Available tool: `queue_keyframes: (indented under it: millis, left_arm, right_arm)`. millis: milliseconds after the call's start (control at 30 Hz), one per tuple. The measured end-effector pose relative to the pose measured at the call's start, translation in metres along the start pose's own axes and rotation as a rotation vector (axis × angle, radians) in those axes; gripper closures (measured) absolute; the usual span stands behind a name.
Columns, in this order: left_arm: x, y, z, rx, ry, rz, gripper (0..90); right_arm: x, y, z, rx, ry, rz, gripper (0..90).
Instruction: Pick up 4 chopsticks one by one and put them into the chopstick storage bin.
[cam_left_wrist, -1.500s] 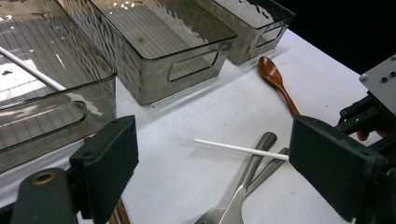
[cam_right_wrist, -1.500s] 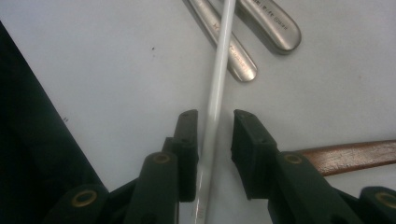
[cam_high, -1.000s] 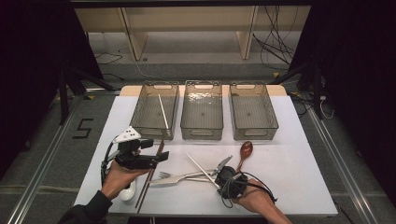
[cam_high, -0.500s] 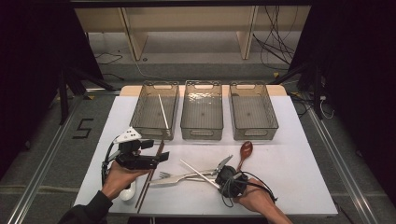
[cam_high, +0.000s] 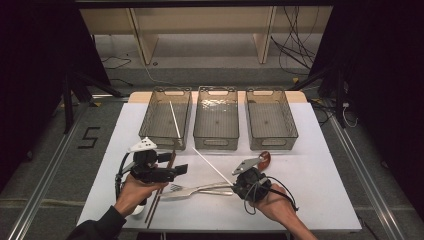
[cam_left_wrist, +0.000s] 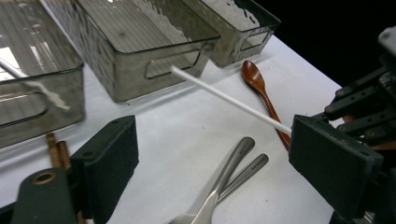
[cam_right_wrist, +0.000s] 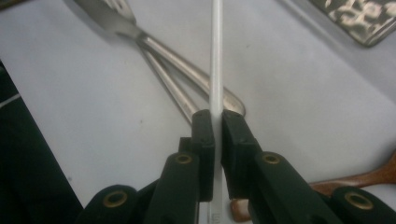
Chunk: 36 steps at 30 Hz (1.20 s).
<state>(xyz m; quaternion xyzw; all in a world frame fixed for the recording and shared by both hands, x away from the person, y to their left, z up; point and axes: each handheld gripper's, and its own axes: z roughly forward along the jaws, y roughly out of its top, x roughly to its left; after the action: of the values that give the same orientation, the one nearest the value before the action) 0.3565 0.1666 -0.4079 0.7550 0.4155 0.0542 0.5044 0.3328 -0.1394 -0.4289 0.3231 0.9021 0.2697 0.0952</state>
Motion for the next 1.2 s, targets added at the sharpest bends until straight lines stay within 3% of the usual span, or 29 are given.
queue_keyframes:
  millis: [200, 433, 667, 867, 1200]
  left_arm:
    - [-0.011, -0.001, 0.016, 0.028, -0.025, -0.006, 15.3]
    - [-0.017, 0.0, 0.028, 0.014, -0.058, -0.056, 15.8]
    - [-0.025, 0.0, 0.043, 0.04, -0.095, -0.047, 19.5]
    - [-0.029, 0.002, 0.05, 0.033, -0.126, -0.062, 26.4]
    - [-0.03, 0.001, 0.051, 0.034, -0.173, -0.054, 43.4]
  right_arm:
    - [0.002, 0.006, -0.005, -0.07, -0.006, 0.016, 84.9]
    - [0.007, 0.013, -0.007, -0.13, -0.005, 0.007, 84.8]
    - [0.016, 0.021, -0.008, -0.181, 0.001, -0.007, 84.8]
    - [0.021, 0.023, -0.007, -0.194, 0.01, -0.013, 84.8]
    - [0.026, 0.024, -0.005, -0.212, 0.023, -0.018, 84.7]
